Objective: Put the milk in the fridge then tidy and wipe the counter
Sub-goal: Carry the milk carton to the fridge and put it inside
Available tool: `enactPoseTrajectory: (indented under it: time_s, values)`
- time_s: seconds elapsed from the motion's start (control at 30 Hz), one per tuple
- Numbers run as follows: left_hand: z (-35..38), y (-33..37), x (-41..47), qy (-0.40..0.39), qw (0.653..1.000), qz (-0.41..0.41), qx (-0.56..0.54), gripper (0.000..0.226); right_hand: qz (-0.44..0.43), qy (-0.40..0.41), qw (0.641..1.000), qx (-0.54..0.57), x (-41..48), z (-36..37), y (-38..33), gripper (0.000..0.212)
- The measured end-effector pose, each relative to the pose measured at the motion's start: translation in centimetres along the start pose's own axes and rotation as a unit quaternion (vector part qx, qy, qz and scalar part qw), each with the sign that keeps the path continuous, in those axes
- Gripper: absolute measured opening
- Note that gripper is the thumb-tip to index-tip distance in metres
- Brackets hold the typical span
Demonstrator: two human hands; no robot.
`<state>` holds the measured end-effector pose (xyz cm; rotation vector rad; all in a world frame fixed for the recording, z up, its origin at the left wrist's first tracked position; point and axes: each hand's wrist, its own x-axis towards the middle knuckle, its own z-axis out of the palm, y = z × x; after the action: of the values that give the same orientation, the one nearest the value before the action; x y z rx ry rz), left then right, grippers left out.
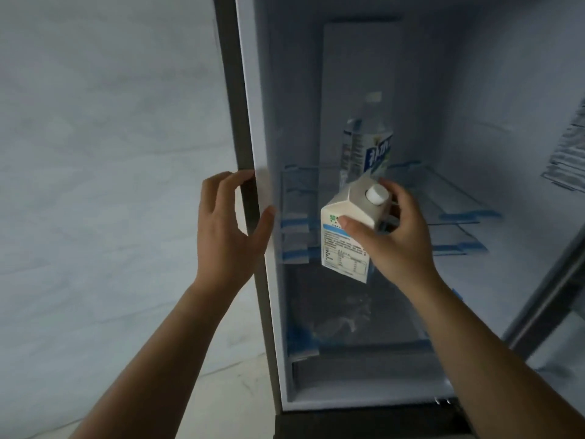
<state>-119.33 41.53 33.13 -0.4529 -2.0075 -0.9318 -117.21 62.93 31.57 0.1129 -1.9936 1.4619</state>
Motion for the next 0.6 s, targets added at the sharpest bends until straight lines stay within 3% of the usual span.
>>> enactPoseTrajectory:
  time_s: [0.2,0.5,0.6]
  values:
    - [2.1,-0.8,1.5,0.044,0.999,-0.012,-0.025,0.057,-0.014,-0.04,0.999,0.02,5.4,3.1,1.7,0.064]
    - [5.3,-1.6,1.6,0.107,0.994,-0.003,-0.036,0.067,-0.051,-0.121,0.991,0.034,11.8,8.0,4.8,0.043]
    - [6.1,-2.0,1.7,0.142,0.99,0.004,-0.005,0.062,-0.027,-0.124,0.992,0.024,13.2,9.2,5.7,0.069]
